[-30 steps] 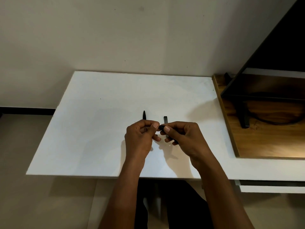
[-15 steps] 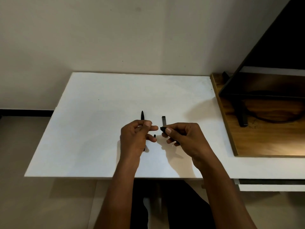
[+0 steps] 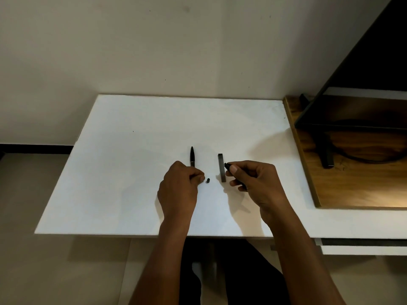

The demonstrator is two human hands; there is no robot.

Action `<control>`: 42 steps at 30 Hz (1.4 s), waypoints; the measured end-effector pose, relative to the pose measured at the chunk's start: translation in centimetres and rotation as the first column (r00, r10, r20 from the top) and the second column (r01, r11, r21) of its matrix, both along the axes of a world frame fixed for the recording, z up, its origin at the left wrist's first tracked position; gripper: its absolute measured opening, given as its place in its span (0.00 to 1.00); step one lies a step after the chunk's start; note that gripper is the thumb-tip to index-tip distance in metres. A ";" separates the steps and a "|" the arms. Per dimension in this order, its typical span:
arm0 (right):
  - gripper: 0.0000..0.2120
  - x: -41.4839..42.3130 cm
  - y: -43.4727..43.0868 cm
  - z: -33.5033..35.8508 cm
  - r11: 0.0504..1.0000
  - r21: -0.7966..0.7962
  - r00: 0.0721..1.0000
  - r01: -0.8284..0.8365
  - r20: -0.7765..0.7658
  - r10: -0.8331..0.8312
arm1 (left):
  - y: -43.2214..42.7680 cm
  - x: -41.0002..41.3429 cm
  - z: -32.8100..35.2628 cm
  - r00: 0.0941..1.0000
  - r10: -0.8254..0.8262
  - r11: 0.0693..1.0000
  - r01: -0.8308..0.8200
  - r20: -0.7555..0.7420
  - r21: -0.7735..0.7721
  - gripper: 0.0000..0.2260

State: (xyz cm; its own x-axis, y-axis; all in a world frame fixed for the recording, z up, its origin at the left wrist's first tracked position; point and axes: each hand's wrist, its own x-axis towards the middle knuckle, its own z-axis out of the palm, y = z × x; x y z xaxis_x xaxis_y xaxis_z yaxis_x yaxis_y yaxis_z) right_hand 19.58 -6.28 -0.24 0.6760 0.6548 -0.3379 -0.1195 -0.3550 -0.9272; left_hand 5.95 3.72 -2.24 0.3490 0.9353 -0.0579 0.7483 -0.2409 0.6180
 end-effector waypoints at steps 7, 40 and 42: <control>0.07 0.0 -0.1 0.0 1.000 -0.010 1.000 -0.001 0.002 0.001 | 0.3 -0.2 0.1 0.998 -0.005 1.000 0.006 0.068 -0.024 0.06; 0.14 -0.4 0.7 -0.6 0.984 -0.162 0.919 0.070 0.393 -0.001 | 0.8 0.3 1.7 0.678 0.281 0.806 0.217 0.679 -0.551 0.12; 0.10 -1.1 0.9 -1.0 0.967 -0.247 0.844 0.060 0.531 0.083 | 0.6 0.5 1.7 0.643 0.279 0.783 0.277 0.713 -0.556 0.11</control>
